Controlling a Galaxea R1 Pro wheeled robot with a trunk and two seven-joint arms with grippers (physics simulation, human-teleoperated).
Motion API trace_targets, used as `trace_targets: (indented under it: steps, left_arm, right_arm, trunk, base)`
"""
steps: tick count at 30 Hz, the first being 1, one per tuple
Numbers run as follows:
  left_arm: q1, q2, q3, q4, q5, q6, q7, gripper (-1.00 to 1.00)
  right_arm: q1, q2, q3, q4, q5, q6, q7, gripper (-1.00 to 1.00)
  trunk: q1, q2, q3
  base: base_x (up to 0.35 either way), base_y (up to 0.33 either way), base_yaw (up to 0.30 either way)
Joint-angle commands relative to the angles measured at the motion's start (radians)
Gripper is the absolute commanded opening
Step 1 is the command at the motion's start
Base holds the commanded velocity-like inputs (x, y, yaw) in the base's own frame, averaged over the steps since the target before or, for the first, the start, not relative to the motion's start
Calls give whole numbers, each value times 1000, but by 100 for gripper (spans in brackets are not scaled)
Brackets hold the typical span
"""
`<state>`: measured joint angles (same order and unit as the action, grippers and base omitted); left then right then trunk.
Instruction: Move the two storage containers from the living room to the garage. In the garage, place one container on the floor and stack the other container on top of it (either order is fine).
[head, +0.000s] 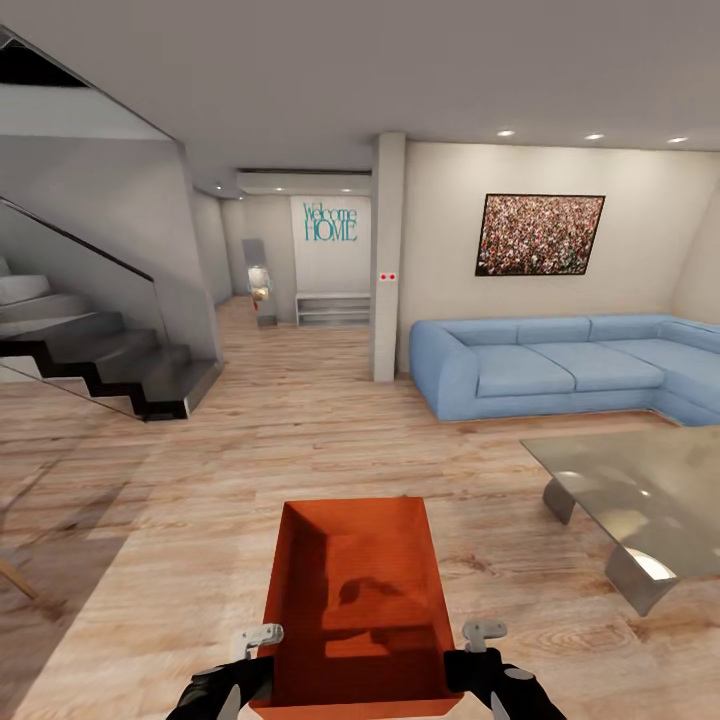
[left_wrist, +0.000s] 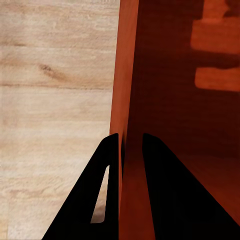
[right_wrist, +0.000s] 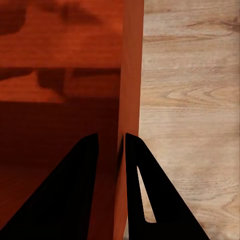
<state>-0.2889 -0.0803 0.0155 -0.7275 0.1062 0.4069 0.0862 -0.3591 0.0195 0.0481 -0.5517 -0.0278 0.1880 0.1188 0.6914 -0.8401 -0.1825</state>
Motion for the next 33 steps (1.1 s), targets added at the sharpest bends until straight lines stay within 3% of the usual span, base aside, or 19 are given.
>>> trace_targets:
  steps: [1,15,21,33]
  left_arm:
    - [-1,1,4,-4,-22,-25,13,-100]
    - [-1,-1,4,-4,-22,-25,13,-100]
    - [-1,1,4,-4,-23,-25,12,-100]
    - [-1,4,5,-4,-26,-23,13,-100]
  right_arm:
    - [0,-4,4,1,11,5,-4,-100]
    - [0,-4,4,1,11,5,-4,-100]
    - [0,-4,4,1,11,5,-4,-100]
    - [0,-4,4,1,11,6,-4,-100]
  trunk:
    - [-4,6,2]
    - [-57,104,46]
    - [-57,104,46]
    - [-57,104,46]
  base:
    - [0,0,0]
    - [0,0,0]
    - [42,0,36]
    - [314,0,237]
